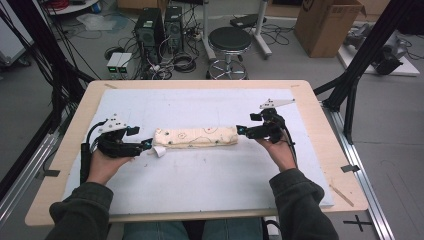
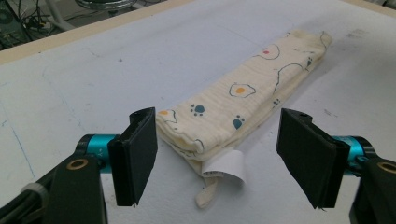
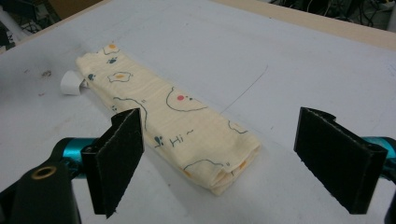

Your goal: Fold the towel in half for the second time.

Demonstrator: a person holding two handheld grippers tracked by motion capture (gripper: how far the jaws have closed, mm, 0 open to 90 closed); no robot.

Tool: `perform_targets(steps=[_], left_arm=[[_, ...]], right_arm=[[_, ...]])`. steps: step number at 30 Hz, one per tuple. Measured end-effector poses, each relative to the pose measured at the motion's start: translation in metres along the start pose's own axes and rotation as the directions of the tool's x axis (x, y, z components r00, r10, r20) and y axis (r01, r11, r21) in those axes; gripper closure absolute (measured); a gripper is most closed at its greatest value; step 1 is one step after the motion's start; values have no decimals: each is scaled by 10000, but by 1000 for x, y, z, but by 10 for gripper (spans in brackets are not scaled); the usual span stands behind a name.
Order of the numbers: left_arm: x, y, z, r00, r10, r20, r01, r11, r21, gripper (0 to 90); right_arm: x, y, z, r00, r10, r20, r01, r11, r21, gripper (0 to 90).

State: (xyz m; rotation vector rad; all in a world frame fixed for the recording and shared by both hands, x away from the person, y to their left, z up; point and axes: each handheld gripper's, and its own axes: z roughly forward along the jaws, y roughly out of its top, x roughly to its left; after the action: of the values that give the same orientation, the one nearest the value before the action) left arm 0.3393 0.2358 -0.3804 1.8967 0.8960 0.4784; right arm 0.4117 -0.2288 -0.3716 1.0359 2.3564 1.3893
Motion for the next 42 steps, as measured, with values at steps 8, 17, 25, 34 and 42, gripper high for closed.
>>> perform_targets(steps=[8, 17, 25, 34, 42], left_arm=[[-8, -2, -8, 9998, 205, -11, -205, 9997, -147, 289], [-11, -11, -14, 10000, 80, -57, -81, 9999, -140, 279], [-17, -18, -19, 9999, 144, -20, -145, 9999, -70, 262], [-19, -27, -24, 10000, 84, -21, -84, 10000, 17, 243], [-22, -35, -30, 9999, 47, -132, -47, 10000, -46, 234]], right_arm=[[3, -12, -11, 9998, -165, 96, 166, 9999, -50, 152], [4, -26, -21, 9998, -71, 204, 74, 9998, -166, 128], [9, -39, -27, 9998, -15, 199, 18, 9998, -193, 126], [13, -52, -34, 9997, -38, 247, 43, 9998, -186, 124], [13, -70, -40, 9994, 63, 349, -57, 9998, -183, 124]])
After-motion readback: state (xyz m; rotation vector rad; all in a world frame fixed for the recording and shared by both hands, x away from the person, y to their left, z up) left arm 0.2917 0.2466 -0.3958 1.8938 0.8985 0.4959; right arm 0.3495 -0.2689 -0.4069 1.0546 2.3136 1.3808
